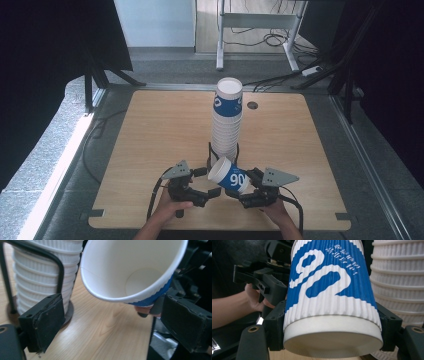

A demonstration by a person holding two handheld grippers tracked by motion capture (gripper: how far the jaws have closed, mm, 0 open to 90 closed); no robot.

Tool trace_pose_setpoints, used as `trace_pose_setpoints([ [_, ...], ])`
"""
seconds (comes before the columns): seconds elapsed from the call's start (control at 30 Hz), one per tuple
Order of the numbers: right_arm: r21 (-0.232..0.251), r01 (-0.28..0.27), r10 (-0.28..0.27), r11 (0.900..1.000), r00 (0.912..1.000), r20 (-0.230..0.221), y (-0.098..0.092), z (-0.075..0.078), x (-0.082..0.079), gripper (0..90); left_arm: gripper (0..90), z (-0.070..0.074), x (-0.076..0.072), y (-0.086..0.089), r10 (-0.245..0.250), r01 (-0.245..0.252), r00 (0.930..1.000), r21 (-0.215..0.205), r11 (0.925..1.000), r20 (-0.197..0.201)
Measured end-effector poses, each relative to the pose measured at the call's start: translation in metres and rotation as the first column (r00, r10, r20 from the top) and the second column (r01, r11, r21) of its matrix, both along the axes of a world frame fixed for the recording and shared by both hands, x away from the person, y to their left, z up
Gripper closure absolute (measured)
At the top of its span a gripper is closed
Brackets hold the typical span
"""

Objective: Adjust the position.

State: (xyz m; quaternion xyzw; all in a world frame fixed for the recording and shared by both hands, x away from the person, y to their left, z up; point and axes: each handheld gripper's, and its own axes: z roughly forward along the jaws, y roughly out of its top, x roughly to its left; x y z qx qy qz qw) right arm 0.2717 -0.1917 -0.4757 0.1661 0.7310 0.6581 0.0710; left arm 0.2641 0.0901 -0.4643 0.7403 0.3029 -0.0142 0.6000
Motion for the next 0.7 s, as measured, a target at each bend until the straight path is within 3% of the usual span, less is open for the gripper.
trace_pose_setpoints([
  [0.17, 0.023, -0.018, 0.018, 1.0, 0.9998, 0.006, 0.002, -0.001, -0.001, 27.9, 4.9, 0.002, 0.005, -0.001, -0.042, 0.04, 0.9986, -0.065, 0.9971, -0.031],
  [0.4, 0.042, -0.036, 0.035, 0.998, 0.9994, 0.006, 0.007, -0.002, -0.001, 28.0, 5.0, 0.005, 0.011, -0.003, -0.078, 0.067, 0.9946, -0.16, 0.9848, -0.068],
  [0.57, 0.031, -0.052, 0.051, 0.998, 0.9986, 0.013, 0.014, -0.004, -0.002, 28.0, 5.8, 0.004, 0.016, -0.007, -0.098, 0.079, 0.9914, -0.203, 0.9761, -0.087],
  [0.7, 0.028, -0.059, 0.058, 0.998, 0.9982, 0.017, 0.017, -0.005, -0.002, 28.1, 10.1, 0.003, 0.016, -0.008, -0.112, 0.094, 0.9906, -0.21, 0.9733, -0.078],
])
